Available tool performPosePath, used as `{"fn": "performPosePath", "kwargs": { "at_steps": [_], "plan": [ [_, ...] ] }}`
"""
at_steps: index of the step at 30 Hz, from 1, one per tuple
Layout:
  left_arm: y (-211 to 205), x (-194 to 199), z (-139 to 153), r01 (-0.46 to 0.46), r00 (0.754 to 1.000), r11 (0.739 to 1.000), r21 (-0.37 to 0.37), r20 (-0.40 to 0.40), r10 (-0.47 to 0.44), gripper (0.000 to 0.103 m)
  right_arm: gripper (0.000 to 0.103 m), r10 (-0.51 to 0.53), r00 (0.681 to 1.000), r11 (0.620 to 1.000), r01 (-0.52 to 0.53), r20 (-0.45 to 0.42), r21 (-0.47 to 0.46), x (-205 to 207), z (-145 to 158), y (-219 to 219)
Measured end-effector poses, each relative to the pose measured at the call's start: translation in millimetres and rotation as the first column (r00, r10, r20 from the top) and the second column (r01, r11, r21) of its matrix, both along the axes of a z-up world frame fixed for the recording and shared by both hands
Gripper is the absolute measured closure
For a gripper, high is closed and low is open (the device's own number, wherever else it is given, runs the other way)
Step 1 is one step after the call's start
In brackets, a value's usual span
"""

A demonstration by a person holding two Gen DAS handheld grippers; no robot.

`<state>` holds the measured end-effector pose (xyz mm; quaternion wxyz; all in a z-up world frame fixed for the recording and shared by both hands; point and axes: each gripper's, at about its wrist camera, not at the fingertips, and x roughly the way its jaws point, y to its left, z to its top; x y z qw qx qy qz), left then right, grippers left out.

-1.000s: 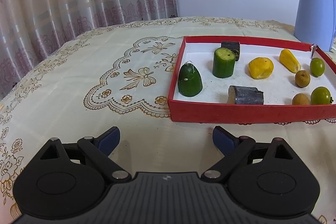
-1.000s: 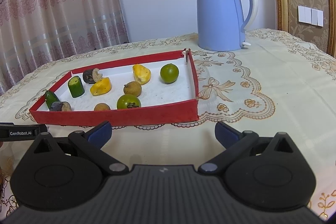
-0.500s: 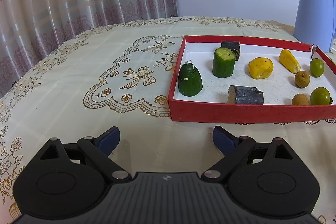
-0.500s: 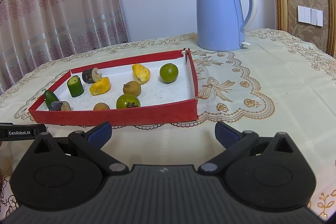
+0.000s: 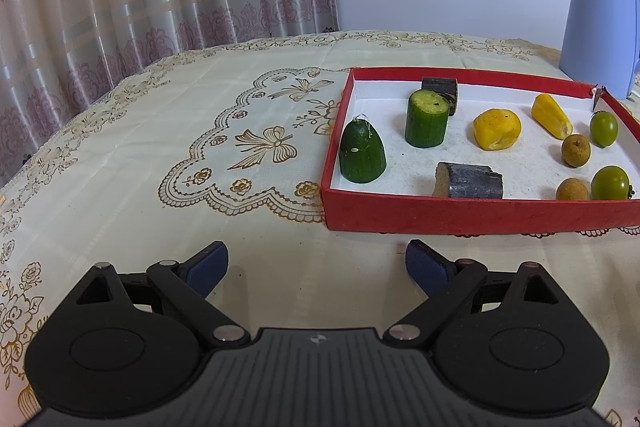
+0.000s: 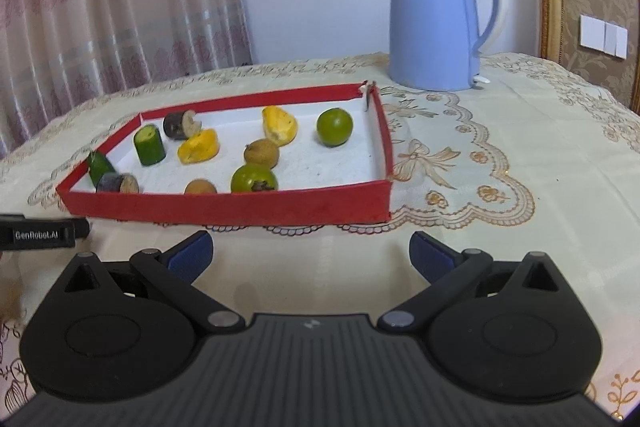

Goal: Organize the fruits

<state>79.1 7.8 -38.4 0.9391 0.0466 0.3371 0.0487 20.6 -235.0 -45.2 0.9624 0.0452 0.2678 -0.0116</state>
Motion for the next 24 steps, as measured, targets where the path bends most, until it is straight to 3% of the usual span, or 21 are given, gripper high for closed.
{"fn": "performPosePath", "kwargs": {
  "at_steps": [9,13,16,24],
  "plan": [
    [0,0,0,0.0,1.0,1.0,-0.001,0.0,0.0,0.007,0.0,0.043,0.993,0.999,-0.045,-0.108,-0.017,13,-3,7],
    [0,0,0,0.0,1.0,1.0,-0.003,-0.002,0.0,0.007,0.0,0.05,0.987,0.991,-0.069,-0.154,-0.116,21,-3,16],
    [1,0,0,0.0,1.0,1.0,-0.007,-0.003,0.0,0.007,0.0,0.063,0.988,0.987,-0.083,-0.143,-0.139,20,-4,18],
    [2,0,0,0.0,1.0,1.0,-0.012,-0.005,0.0,0.006,0.0,0.047,0.99,0.994,-0.06,-0.133,-0.093,17,-7,12]
  ]
}}
